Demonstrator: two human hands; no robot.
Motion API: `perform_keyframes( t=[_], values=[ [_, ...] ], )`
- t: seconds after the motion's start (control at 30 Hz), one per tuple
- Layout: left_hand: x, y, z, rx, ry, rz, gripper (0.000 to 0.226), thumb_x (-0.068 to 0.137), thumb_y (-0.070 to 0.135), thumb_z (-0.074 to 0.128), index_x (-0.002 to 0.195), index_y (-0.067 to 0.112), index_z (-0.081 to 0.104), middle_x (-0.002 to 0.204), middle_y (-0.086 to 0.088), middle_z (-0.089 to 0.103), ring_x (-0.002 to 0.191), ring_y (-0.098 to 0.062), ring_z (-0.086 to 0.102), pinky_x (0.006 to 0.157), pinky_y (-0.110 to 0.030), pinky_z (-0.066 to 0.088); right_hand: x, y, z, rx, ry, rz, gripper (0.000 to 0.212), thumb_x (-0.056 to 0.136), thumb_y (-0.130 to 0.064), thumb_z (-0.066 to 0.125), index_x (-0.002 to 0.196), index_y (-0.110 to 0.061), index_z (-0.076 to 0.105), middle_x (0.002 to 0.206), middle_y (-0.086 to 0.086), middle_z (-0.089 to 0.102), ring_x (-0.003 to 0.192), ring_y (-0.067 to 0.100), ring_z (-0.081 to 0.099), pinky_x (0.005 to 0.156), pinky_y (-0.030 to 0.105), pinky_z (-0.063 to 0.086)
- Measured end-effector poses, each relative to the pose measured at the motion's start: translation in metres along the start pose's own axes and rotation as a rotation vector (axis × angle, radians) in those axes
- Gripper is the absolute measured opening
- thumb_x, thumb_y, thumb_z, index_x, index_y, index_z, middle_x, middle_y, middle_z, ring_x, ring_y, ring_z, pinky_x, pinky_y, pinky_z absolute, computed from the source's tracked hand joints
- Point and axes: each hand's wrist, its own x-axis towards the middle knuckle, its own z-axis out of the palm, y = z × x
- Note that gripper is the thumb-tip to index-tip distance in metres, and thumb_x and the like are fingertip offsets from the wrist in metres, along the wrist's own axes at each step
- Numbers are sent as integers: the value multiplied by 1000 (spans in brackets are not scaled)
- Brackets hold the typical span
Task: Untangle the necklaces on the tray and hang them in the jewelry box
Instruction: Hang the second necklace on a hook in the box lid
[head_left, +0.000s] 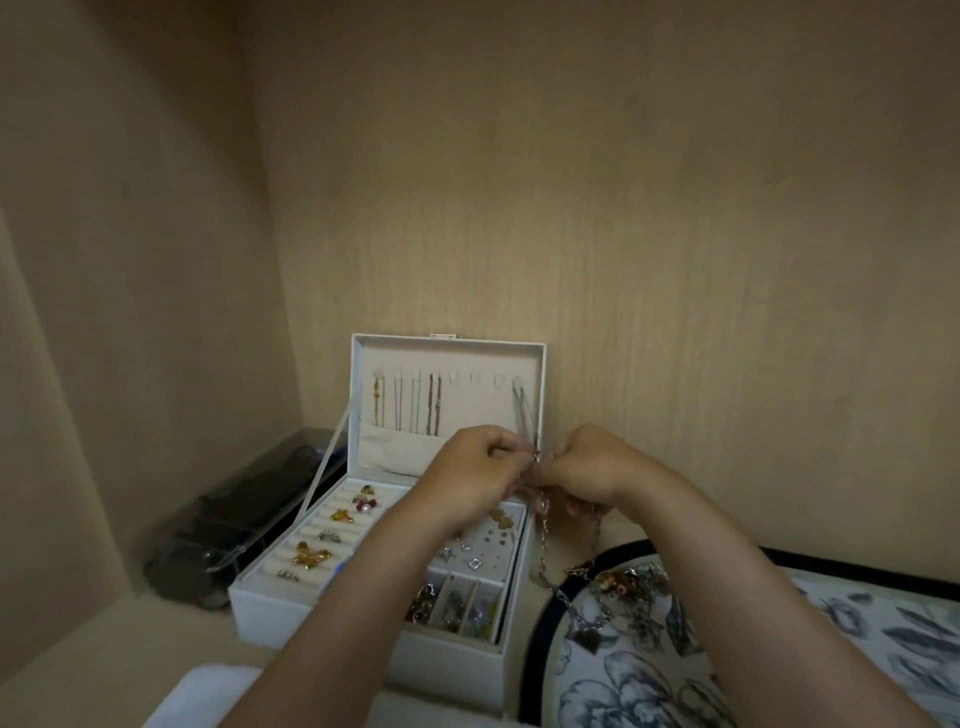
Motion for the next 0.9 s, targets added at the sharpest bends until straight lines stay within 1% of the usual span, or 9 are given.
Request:
perform_keyframes(
  t=[0.07,0.17,0.27,0.33,0.43,0.53,0.67,0.77,0.9],
  values=[
    [-4,-3,0,115,31,13,19,94,24,60,112,22,67,94,8,66,83,-6,63,67,-18,47,-2,3,-6,-113,-80,18,27,84,-34,76,76,-10,70,50,-2,57,47,14,50,51,24,39],
    [-8,-3,2,124,10,4,16,94,23,59,109,24,66,94,7,65,80,-8,63,62,-16,49,0,10,-13,-185,-113,-9,31,86,-37,73,92,-6,76,64,1,62,56,15,52,52,24,39],
    [-7,0,7,29,-51,-41,12,92,18,62,101,22,68,94,-2,72,80,-23,69,68,-32,56,-1,10,-21,-51,-71,-97,26,92,-30,70,89,-5,76,79,11,75,64,18,63,58,25,47],
    [-6,2,11,-56,-97,-56,12,90,12,63,97,18,70,82,-8,70,68,-28,62,64,-37,51,-3,7,-26,19,-21,-162,20,93,-22,69,82,-7,76,73,12,73,63,20,65,52,22,49],
    [-10,7,16,-119,-158,-81,10,92,14,62,98,12,70,63,-8,61,59,-19,53,54,-26,39,-3,2,-30,103,78,-228,21,92,-22,70,80,-6,77,71,17,70,59,23,63,44,21,48],
    [-17,15,20,-236,-237,-119,10,96,18,58,91,13,66,65,-6,63,51,-12,50,45,-21,29,-3,-3,-27,193,178,-282,20,90,-25,73,77,-11,77,59,12,62,48,15,55,39,17,40],
    [-18,15,22,-275,-235,-97,14,98,17,57,97,8,67,76,4,72,50,-6,52,45,-18,34,-3,-5,-20,290,211,-317,20,91,-27,71,83,-10,77,50,8,57,44,15,50,39,18,37],
    [-13,13,11,-329,-175,-105,16,98,19,58,93,7,68,74,0,71,54,-9,55,52,-22,39,-7,-2,-23,181,117,-241,38,96,-41,61,86,-8,75,72,19,69,56,22,55,47,24,39],
    [-8,14,-6,-408,-112,-73,17,97,16,60,96,3,71,84,-6,73,60,-11,60,52,-18,46,-14,3,-24,30,-265,-60,37,97,-42,47,93,-15,72,82,3,69,58,17,53,54,25,38]
  ],
)
